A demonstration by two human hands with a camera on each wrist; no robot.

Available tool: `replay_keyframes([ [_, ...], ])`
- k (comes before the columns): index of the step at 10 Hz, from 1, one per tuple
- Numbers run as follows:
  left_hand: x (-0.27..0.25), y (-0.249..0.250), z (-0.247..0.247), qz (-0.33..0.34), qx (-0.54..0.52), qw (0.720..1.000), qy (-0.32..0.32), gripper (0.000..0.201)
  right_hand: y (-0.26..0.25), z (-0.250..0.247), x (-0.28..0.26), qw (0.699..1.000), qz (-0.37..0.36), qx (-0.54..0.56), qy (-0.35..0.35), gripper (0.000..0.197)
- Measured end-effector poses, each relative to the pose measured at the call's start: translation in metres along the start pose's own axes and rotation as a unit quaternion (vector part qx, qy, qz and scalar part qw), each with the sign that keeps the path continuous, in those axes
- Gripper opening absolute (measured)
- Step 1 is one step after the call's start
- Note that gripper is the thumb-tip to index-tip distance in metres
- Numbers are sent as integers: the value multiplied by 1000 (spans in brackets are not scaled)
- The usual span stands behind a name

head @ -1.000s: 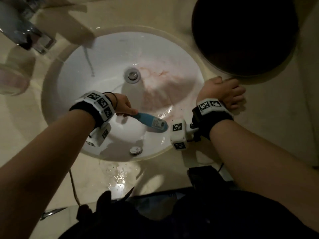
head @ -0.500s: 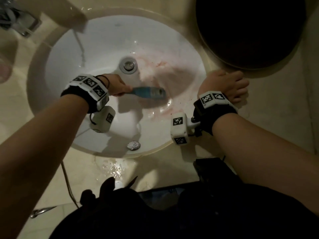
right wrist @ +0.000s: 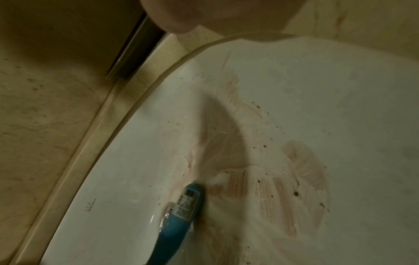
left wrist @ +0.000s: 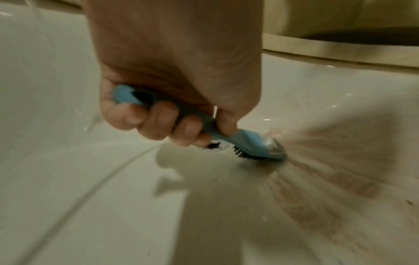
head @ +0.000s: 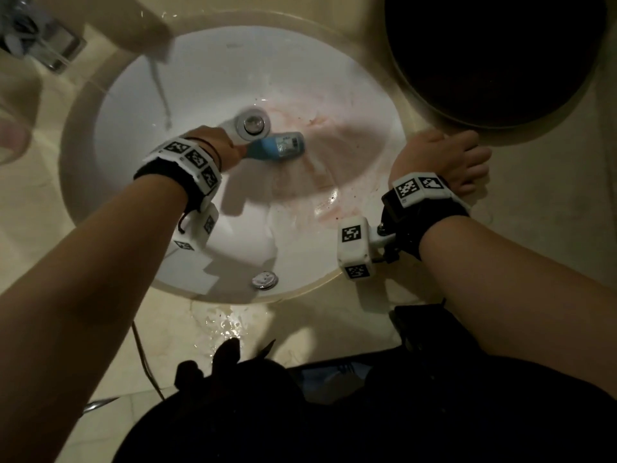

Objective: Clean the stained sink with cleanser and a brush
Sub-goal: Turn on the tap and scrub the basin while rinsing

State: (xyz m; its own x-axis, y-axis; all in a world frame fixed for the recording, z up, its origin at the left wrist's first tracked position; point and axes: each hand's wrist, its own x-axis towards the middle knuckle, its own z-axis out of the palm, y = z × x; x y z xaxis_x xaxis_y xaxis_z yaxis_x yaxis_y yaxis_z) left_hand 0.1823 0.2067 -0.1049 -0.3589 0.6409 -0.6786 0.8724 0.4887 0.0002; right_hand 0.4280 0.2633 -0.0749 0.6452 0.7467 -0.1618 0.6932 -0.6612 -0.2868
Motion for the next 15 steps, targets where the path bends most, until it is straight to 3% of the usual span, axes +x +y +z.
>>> replay_keyframes([
  [1,-2,5,-6,41,-19,997,-67,44,0,0,0,1000,1,4,-1,37],
  [2,-11,18,9,114,7,978,-175,45,0,1,0,1000,-1,6,1,36],
  [3,-15,30,27,146,47,965,-213,45,1,2,0,1000,-8,2,4,35],
  [4,-10,32,24,135,79,981,-117,42,1,3,1,1000,-10,-1,6,35],
  [6,3,28,9,23,-10,1000,-19,42,1,3,1,1000,-9,-2,4,35],
  [7,2,28,4,49,-24,996,-70,33,1,4,1,1000,-10,-2,6,35],
  [9,-15,24,24,107,-5,961,-254,45,2,5,2,1000,-11,0,11,35],
  [10,-15,21,32,90,-2,969,-231,47,2,6,2,1000,-11,0,13,35],
  [12,-7,-5,4,-4,4,994,-112,42,1,7,2,1000,-11,0,14,35],
  [13,-7,-17,-11,-21,26,998,-48,44,1,6,2,1000,-11,1,8,36],
  [14,-8,-24,-13,1,3,995,-99,38,1,4,0,1000,-11,9,5,37],
  [15,-19,-30,-7,15,1,981,-194,44,1,5,0,1000,-11,9,12,36],
])
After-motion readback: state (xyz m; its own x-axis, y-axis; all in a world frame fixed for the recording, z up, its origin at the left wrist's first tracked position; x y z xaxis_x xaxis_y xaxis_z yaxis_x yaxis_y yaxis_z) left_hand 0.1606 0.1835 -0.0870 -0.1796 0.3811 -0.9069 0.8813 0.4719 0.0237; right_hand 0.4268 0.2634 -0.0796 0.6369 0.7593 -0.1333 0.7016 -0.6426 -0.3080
